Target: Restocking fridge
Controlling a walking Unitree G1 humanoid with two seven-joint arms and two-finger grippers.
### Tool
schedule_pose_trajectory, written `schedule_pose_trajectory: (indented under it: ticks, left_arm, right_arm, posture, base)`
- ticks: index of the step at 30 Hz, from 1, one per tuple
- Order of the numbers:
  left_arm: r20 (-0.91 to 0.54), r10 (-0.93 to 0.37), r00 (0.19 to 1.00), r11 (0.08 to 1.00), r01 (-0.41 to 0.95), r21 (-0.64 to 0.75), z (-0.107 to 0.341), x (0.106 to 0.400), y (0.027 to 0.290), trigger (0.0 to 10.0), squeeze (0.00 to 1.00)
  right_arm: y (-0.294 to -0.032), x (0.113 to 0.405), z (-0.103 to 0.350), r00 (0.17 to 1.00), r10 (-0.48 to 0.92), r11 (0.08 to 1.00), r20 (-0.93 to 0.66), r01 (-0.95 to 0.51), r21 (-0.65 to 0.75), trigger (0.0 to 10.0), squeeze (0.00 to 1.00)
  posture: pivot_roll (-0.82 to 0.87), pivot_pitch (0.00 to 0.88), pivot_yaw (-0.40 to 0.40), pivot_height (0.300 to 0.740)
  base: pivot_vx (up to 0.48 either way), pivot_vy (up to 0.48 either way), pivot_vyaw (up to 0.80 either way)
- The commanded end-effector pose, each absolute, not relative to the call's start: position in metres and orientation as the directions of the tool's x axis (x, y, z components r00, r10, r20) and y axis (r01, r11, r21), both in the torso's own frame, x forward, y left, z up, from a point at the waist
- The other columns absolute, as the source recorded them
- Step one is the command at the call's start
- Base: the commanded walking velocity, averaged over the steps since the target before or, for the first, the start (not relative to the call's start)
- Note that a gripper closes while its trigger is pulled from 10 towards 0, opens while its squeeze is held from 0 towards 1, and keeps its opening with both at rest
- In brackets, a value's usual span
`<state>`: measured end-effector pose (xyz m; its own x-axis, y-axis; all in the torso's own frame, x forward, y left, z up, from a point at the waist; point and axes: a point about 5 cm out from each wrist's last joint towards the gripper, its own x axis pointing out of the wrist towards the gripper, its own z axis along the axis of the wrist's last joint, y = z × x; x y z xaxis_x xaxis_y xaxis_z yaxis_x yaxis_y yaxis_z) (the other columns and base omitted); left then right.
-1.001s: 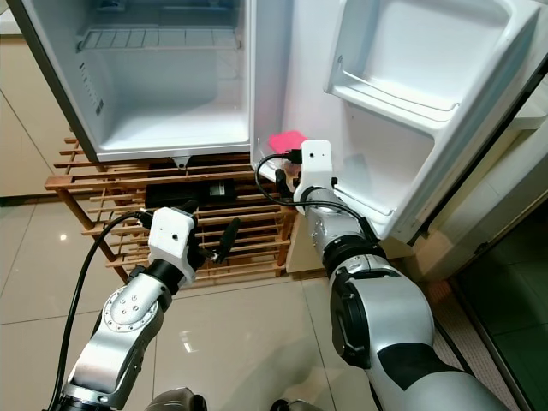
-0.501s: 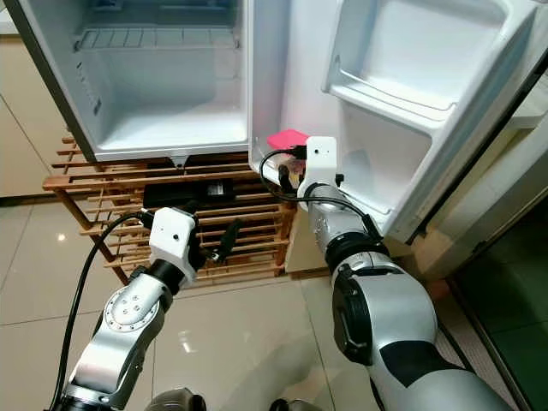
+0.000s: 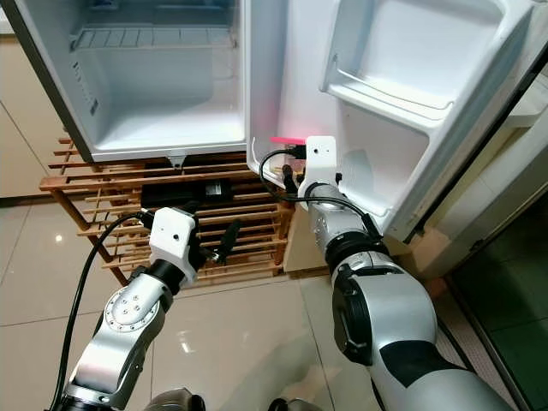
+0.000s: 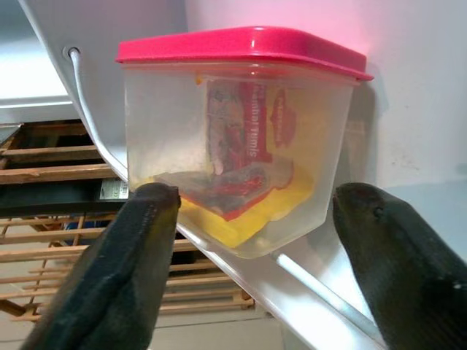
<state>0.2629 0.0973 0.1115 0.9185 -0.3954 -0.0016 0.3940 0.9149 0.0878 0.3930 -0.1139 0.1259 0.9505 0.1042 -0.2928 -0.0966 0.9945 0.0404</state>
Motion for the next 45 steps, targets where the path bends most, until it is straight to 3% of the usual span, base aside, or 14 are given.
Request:
schedule_pose_trajectory:
  ticks: [1, 8, 9, 19, 21, 23, 28, 45]
  left_arm:
    - [0.005, -0.393, 0.92, 0.917, 0.391, 0.083, 0.114, 0.261, 0.095, 10.0, 0.0]
    - [0.006, -0.387, 0.922, 0.92, 0.385, 0.079, 0.115, 0.262, 0.096, 10.0, 0.0]
    - [0.006, -0.386, 0.922, 0.92, 0.385, 0.079, 0.115, 0.262, 0.096, 10.0, 0.0]
    - [0.004, -0.381, 0.925, 0.922, 0.38, 0.077, 0.115, 0.262, 0.096, 10.0, 0.0]
    - [0.004, -0.378, 0.926, 0.923, 0.377, 0.078, 0.114, 0.262, 0.097, 10.0, 0.0]
    - [0.003, -0.368, 0.93, 0.927, 0.366, 0.078, 0.114, 0.262, 0.099, 10.0, 0.0]
    - [-0.001, -0.359, 0.933, 0.931, 0.358, 0.077, 0.112, 0.261, 0.1, 10.0, 0.0]
    - [-0.007, -0.352, 0.936, 0.935, 0.352, 0.054, 0.111, 0.269, 0.104, 10.0, 0.0]
  right_arm:
    - [-0.116, 0.396, 0.132, 0.954, 0.093, 0.995, -0.285, -0.076, 0.068, 0.0, 0.0]
    - [-0.118, 0.396, 0.13, 0.943, 0.092, 0.962, -0.319, -0.001, 0.274, 0.0, 0.0]
    - [-0.119, 0.396, 0.129, 0.942, 0.089, 0.959, -0.323, 0.006, 0.283, 10.0, 0.0]
    - [-0.13, 0.395, 0.126, 0.922, 0.018, 0.891, -0.386, 0.16, 0.425, 10.0, 0.0]
    - [-0.133, 0.397, 0.13, 0.933, -0.008, 0.914, -0.36, 0.154, 0.376, 10.0, 0.0]
    - [-0.136, 0.403, 0.148, 0.968, -0.042, 0.974, -0.246, 0.095, 0.205, 10.0, 0.0]
    - [-0.132, 0.404, 0.16, 0.994, -0.022, 1.0, -0.105, 0.025, 0.018, 10.0, 0.0]
    - [-0.157, 0.357, 0.105, 0.997, -0.033, 0.997, -0.064, 0.029, -0.077, 10.0, 0.0]
  posture:
    - [0.1, 0.07, -0.099, 0.74]
    - [0.1, 0.071, -0.1, 0.74]
    - [0.1, 0.071, -0.101, 0.74]
    - [0.1, 0.073, -0.102, 0.74]
    - [0.1, 0.073, -0.102, 0.74]
    - [0.1, 0.073, -0.107, 0.74]
    - [0.08, 0.066, -0.109, 0.74]
    - [0.05, 0.007, -0.098, 0.74]
  base:
    - [0.0, 0.0, 0.0]
    - [0.0, 0.0, 0.0]
    - [0.0, 0.0, 0.0]
    - [0.0, 0.0, 0.0]
    - [0.0, 0.0, 0.0]
    - [0.0, 0.0, 0.0]
    - [0.0, 0.0, 0.0]
    - [0.0, 0.0, 0.0]
